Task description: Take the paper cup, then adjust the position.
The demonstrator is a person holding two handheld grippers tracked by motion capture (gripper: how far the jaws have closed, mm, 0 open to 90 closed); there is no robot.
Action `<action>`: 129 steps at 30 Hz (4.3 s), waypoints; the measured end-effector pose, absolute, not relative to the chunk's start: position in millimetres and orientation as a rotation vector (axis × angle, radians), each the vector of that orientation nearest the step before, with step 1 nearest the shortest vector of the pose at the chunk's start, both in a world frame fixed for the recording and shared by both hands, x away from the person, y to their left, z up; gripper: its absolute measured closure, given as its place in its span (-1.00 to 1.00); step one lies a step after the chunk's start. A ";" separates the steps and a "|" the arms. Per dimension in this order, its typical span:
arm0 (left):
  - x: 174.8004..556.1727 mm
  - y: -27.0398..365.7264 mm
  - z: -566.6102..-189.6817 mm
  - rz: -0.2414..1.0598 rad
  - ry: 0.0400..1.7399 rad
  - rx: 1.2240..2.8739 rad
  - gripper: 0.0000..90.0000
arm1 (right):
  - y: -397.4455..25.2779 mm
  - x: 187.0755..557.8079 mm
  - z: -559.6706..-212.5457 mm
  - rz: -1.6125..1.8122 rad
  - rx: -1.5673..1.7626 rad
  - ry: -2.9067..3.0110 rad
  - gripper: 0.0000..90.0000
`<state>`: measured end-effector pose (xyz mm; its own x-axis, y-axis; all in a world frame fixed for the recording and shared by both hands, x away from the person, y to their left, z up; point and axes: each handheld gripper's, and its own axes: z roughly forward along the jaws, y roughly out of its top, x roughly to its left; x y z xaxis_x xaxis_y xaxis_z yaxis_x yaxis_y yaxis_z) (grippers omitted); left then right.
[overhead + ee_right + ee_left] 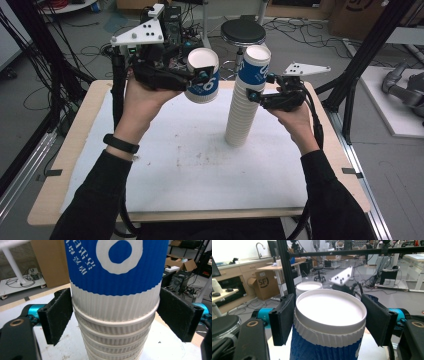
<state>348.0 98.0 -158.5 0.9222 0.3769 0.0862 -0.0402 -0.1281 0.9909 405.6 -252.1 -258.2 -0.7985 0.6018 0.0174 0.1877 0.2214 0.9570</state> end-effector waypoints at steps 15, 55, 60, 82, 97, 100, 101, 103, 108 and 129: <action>342.1 102.3 -203.5 0.315 0.293 1.689 -0.34 | -252.9 404.4 -257.8 1.593 0.735 2.147 -0.68; 330.9 105.7 -252.2 0.247 0.293 1.695 -0.34 | -284.2 349.7 -263.9 1.638 0.695 2.068 -0.59; 332.2 108.8 -256.0 0.239 0.299 1.697 -0.34 | -284.7 338.6 -274.3 1.666 0.683 2.066 -0.59; 332.1 124.0 -255.0 0.240 0.313 1.669 -0.34 | -287.5 336.0 -289.3 1.656 0.711 2.099 -0.59; 331.2 117.6 -254.7 0.223 0.297 1.669 -0.34 | -288.2 331.8 -288.3 1.661 0.680 2.104 -0.59; 331.0 115.0 -254.8 0.220 0.290 1.674 -0.34 | -288.2 331.3 -288.4 1.665 0.658 2.112 -0.59; 331.2 114.4 -254.8 0.222 0.290 1.678 -0.34 | -288.4 331.2 -288.5 1.670 0.656 2.121 -0.59; 331.3 113.0 -255.2 0.213 0.292 1.683 -0.34 | -288.6 330.6 -288.4 1.682 0.642 2.123 -0.59; 330.9 110.5 -255.5 0.205 0.285 1.684 -0.34 | -288.4 329.9 -288.9 1.711 0.602 2.151 -0.59; 326.1 92.1 -256.5 0.106 0.251 1.661 -0.34 | -254.3 324.7 -301.0 1.785 0.435 2.310 -0.59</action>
